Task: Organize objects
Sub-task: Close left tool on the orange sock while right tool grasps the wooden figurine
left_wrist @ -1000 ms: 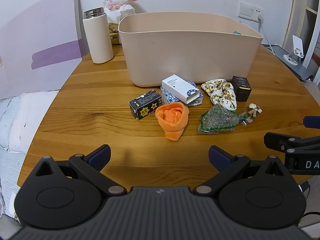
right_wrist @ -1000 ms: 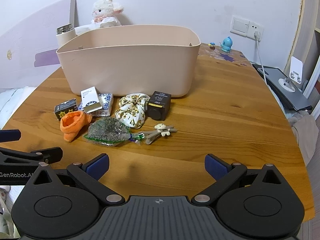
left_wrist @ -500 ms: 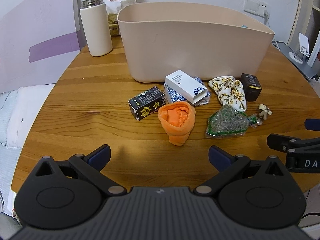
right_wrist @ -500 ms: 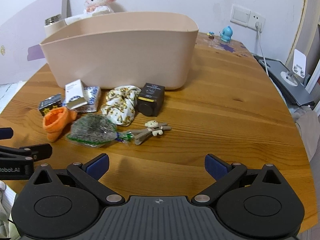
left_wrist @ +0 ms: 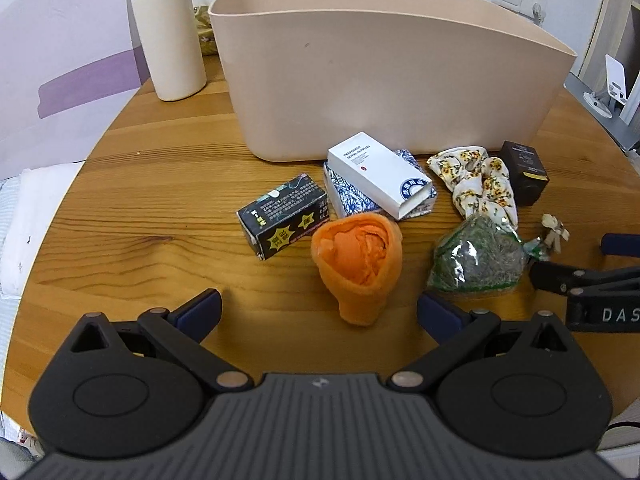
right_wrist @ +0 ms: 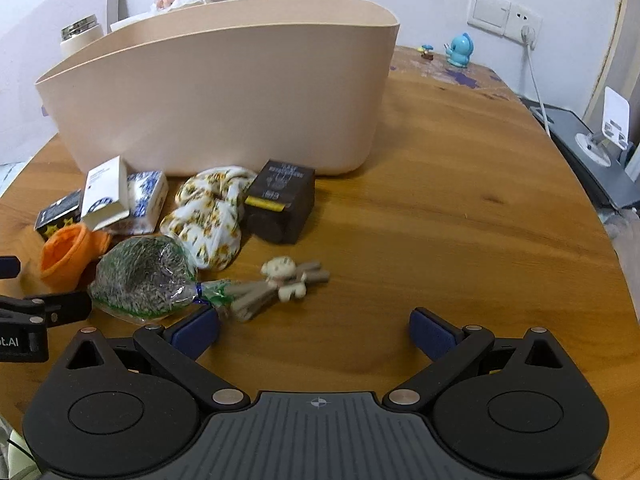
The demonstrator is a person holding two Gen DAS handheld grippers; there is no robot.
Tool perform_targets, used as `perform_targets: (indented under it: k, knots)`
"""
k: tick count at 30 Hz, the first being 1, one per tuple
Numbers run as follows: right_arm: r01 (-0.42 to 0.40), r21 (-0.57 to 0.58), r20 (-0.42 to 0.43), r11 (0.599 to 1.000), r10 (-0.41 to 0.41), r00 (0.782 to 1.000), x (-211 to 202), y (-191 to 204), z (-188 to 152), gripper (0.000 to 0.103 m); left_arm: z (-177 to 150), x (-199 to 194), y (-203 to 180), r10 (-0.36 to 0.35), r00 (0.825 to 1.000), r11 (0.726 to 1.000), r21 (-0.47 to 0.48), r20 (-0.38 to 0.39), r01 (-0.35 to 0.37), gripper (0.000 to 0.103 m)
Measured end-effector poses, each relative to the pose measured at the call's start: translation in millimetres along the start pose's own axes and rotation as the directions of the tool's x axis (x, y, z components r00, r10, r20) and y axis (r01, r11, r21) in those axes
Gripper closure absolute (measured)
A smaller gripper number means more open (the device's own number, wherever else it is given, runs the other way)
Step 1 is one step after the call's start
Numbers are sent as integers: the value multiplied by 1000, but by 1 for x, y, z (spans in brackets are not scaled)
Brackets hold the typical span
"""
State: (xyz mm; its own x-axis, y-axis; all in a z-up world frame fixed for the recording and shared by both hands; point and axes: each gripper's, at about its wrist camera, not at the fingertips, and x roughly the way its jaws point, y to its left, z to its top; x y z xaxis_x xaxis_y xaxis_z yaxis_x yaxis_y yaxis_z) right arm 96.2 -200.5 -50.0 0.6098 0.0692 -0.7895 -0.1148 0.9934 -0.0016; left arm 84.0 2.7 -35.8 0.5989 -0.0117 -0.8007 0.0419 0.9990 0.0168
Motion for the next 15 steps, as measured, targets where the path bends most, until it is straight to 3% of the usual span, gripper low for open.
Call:
perform_targets:
  k: [6, 9, 15]
  knots:
    - [-24, -20, 26, 1000, 25, 999, 9, 1, 8, 0, 8, 10, 0, -10, 1000, 1000, 4, 15, 10, 1]
    - [-38, -24, 42, 999, 39, 998, 8, 1, 7, 3, 11, 10, -2, -22, 999, 1000, 18, 37, 22, 12]
    - [-36, -16, 70, 999, 37, 997, -1, 0, 5, 29, 13, 7, -6, -45, 997, 998, 41, 61, 42, 33]
